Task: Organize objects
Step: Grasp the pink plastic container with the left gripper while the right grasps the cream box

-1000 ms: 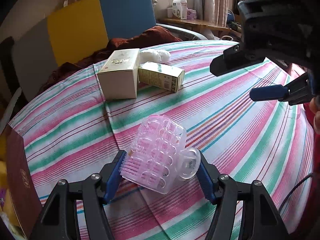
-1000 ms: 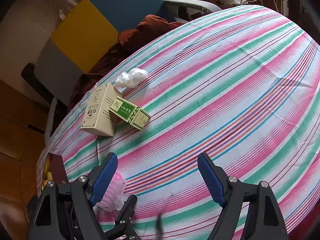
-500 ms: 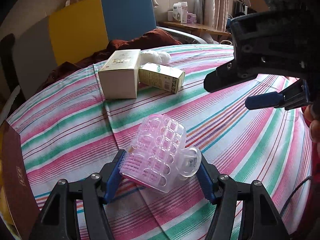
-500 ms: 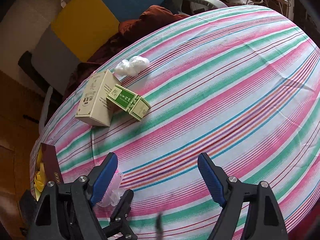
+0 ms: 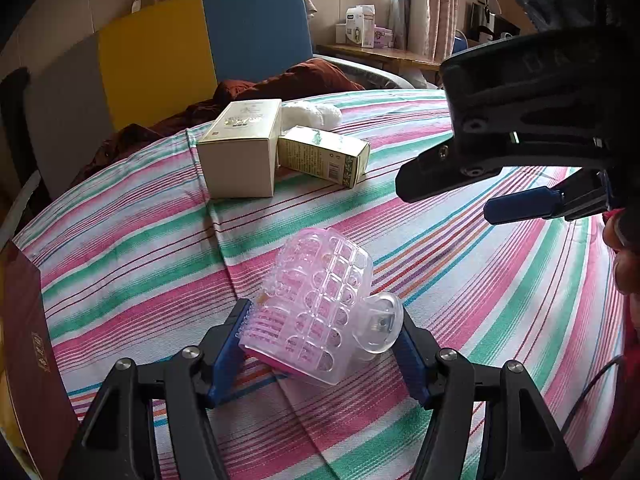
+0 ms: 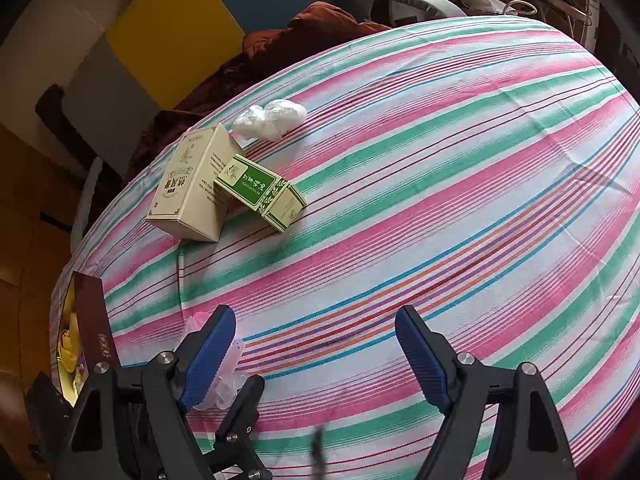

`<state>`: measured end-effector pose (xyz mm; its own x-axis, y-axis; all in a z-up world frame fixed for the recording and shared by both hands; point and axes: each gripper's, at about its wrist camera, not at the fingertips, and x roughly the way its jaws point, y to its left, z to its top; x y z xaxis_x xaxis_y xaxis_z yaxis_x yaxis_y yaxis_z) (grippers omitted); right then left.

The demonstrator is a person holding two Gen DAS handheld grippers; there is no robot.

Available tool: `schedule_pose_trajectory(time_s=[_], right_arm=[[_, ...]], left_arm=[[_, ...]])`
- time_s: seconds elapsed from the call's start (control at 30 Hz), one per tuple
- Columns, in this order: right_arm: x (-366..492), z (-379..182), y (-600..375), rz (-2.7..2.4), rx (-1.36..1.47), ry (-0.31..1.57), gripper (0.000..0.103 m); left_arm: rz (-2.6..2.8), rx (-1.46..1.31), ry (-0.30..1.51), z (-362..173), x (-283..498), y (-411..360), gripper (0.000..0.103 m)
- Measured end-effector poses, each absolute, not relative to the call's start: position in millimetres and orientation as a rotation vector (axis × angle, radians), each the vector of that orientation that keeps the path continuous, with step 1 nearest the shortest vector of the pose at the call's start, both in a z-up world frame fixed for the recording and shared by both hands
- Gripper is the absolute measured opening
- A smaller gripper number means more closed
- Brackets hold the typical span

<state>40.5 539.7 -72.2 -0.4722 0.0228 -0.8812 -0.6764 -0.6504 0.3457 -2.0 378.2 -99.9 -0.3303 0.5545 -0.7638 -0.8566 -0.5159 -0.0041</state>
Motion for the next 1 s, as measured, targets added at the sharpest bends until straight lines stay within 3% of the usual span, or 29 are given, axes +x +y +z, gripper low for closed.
schedule_pose_trajectory(time_s=[0.37, 0.8, 1.0], right_arm=[[21.0, -66.8, 533.3, 2.245, -1.357, 0.948, 0.084], [-83.4, -43.8, 554.4, 2.370, -1.471, 0.796, 0.081], [-136.2, -60.7, 554.0, 2.322, -1.556, 0.732, 0.081]], left_arm=[[1.950, -0.912, 0.491, -99.4, -2.9, 379.3, 0.066], [1.906, -0.952, 0.357, -96.1, -15.0, 374.1, 0.066], [1.896, -0.957, 0.329, -97.1, -19.2, 371.9, 0.066]])
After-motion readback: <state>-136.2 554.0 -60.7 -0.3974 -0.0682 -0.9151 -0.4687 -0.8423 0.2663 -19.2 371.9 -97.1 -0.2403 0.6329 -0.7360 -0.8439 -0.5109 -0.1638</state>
